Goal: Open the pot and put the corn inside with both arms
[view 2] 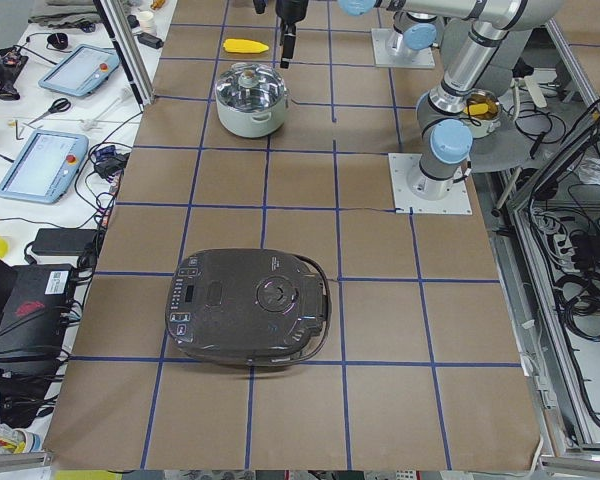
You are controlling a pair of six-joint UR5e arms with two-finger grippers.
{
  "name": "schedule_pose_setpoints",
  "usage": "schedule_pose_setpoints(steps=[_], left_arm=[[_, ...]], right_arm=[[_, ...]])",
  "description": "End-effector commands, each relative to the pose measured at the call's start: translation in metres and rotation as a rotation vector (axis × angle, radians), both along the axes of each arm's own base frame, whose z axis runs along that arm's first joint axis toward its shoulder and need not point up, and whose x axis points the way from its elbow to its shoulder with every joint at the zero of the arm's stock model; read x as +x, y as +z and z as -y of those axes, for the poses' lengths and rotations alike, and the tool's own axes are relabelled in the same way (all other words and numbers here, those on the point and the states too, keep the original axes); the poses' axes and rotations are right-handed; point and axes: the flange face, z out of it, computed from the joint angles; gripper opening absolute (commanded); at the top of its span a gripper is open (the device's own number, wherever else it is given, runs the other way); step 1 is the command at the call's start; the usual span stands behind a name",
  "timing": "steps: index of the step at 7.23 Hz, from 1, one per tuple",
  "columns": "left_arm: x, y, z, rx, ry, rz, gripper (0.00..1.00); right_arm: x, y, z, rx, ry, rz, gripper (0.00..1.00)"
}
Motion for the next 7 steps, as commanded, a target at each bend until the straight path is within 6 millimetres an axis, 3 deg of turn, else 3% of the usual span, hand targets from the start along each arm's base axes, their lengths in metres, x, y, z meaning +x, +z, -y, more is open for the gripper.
schedule_pose_setpoints(steps=[1, 7], left_arm=[[-0.0002, -0.0036, 0.0008, 0.007, -0.001, -0.002, 1.0], [-0.0004, -0.0129, 0.0075, 0.021, 0.001, -0.006, 1.0]], right_arm=[[0.0001, -0.0015, -0.0008, 0.007, 0.0, 0.002, 1.0], [0.0002, -0.0011, -0.0005, 0.003, 0.0, -0.006, 1.0]])
